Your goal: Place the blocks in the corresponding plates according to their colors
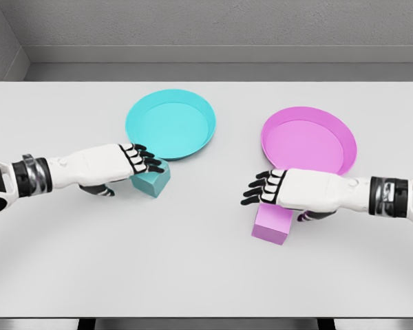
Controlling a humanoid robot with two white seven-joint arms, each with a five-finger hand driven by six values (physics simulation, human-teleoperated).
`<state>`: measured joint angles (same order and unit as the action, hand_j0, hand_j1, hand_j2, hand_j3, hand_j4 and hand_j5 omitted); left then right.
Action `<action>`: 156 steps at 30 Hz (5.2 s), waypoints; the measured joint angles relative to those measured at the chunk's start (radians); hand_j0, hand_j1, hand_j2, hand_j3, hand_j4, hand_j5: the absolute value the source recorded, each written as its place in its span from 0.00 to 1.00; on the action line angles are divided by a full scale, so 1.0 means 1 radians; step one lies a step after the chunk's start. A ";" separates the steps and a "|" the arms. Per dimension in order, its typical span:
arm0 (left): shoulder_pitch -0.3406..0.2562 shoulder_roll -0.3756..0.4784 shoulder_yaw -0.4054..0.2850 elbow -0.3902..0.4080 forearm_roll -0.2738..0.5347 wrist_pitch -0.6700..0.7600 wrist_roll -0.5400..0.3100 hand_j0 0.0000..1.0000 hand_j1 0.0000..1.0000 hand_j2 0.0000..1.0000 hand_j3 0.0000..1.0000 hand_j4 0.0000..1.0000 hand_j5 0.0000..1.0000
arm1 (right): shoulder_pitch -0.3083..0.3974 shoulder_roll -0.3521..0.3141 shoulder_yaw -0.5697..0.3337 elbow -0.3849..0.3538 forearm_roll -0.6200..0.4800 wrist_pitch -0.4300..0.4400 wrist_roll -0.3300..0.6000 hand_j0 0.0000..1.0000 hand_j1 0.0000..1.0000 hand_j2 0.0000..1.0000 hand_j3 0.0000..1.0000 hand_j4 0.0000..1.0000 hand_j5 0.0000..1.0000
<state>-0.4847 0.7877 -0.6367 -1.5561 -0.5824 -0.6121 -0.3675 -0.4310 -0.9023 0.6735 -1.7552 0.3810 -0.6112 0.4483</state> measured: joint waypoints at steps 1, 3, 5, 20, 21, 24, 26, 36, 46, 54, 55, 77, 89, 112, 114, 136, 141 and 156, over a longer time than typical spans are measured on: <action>0.000 0.000 -0.002 0.000 -0.004 0.000 0.000 1.00 1.00 1.00 1.00 1.00 1.00 | 0.002 0.000 0.003 0.000 0.000 0.000 0.000 1.00 1.00 1.00 1.00 1.00 1.00; -0.006 0.000 -0.004 0.000 -0.009 0.000 0.000 1.00 1.00 1.00 1.00 1.00 1.00 | 0.000 0.001 0.019 0.001 0.000 -0.001 0.001 1.00 1.00 1.00 1.00 1.00 1.00; -0.023 0.000 -0.005 0.001 -0.011 0.000 0.000 1.00 1.00 1.00 1.00 1.00 1.00 | 0.000 0.003 0.034 0.001 0.001 -0.001 0.001 1.00 1.00 1.00 1.00 1.00 1.00; -0.121 -0.026 -0.077 0.011 -0.037 0.000 -0.001 1.00 1.00 1.00 1.00 1.00 1.00 | 0.002 0.008 0.062 0.007 0.001 0.059 0.001 1.00 1.00 1.00 1.00 1.00 1.00; -0.123 -0.030 -0.086 0.012 -0.040 0.000 -0.001 1.00 1.00 1.00 1.00 1.00 1.00 | 0.002 0.009 0.063 0.007 0.002 0.061 0.001 1.00 1.00 1.00 1.00 1.00 1.00; -0.130 -0.039 -0.101 0.015 -0.047 0.000 -0.001 1.00 1.00 1.00 1.00 1.00 1.00 | 0.002 0.010 0.072 0.007 0.003 0.064 0.002 1.00 1.00 1.00 1.00 1.00 1.00; -0.132 -0.047 -0.105 0.020 -0.053 0.000 -0.001 1.00 1.00 1.00 1.00 1.00 1.00 | 0.002 0.010 0.076 0.008 0.008 0.065 0.002 0.96 0.96 0.96 0.96 0.96 0.96; -0.164 -0.073 -0.123 0.067 -0.065 0.000 -0.001 1.00 1.00 1.00 1.00 1.00 1.00 | -0.002 0.009 0.076 0.001 0.024 0.070 0.015 0.56 0.56 0.56 0.56 0.56 0.56; -0.169 -0.082 -0.129 0.077 -0.084 -0.001 -0.028 1.00 1.00 1.00 1.00 1.00 1.00 | -0.015 0.009 0.066 0.000 0.033 0.063 0.036 0.47 0.47 0.47 0.47 0.47 0.47; -0.170 -0.081 -0.131 0.071 -0.084 -0.001 -0.052 0.80 0.80 0.80 0.80 0.80 0.80 | -0.032 0.009 0.059 0.001 0.051 0.043 0.041 0.43 0.43 0.43 0.43 0.43 0.43; -0.170 -0.081 -0.131 0.070 -0.084 -0.001 -0.054 0.74 0.74 0.74 0.74 0.74 0.74 | -0.034 0.009 0.058 0.001 0.051 0.037 0.042 0.43 0.43 0.43 0.43 0.43 0.43; -0.163 -0.060 -0.146 -0.022 -0.074 0.000 -0.077 0.44 0.44 0.44 0.44 0.44 0.44 | -0.054 0.010 -0.129 0.005 0.033 0.072 0.045 0.43 0.43 0.43 0.43 0.43 0.43; -0.270 -0.057 -0.110 0.032 -0.047 -0.001 -0.071 0.44 0.44 0.44 0.44 0.44 0.44 | -0.055 0.021 -0.164 0.011 0.037 0.432 0.074 0.43 0.43 0.43 0.43 0.43 0.43; -0.422 -0.308 -0.123 0.509 -0.087 -0.001 -0.072 0.46 0.46 0.46 0.46 0.46 0.46 | -0.075 0.097 -0.127 0.059 0.040 0.746 0.081 0.53 0.53 0.53 0.53 0.53 0.53; -0.423 -0.308 -0.122 0.518 -0.081 0.000 -0.070 0.47 0.47 0.47 0.47 0.47 0.47 | -0.075 0.100 -0.125 0.059 0.040 0.749 0.079 0.99 0.99 0.99 0.99 0.99 0.99; -0.388 -0.007 -0.112 0.316 0.139 -0.001 -0.070 1.00 1.00 1.00 1.00 1.00 1.00 | -0.075 0.051 -0.151 0.018 0.030 0.706 0.076 1.00 1.00 1.00 1.00 1.00 1.00; -0.291 0.093 -0.057 0.254 0.167 -0.001 -0.070 1.00 1.00 1.00 1.00 1.00 1.00 | -0.023 -0.008 -0.216 0.012 0.014 0.539 0.073 1.00 1.00 1.00 1.00 1.00 1.00; -0.256 0.172 -0.016 0.202 0.177 -0.001 -0.075 1.00 1.00 1.00 1.00 1.00 1.00 | 0.172 -0.083 -0.373 0.010 -0.020 0.117 0.070 1.00 1.00 1.00 1.00 1.00 1.00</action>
<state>-0.7409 0.9596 -0.6530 -1.3539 -0.4054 -0.6129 -0.4429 -0.2592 -0.9851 0.3007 -1.7456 0.3607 -0.4944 0.5178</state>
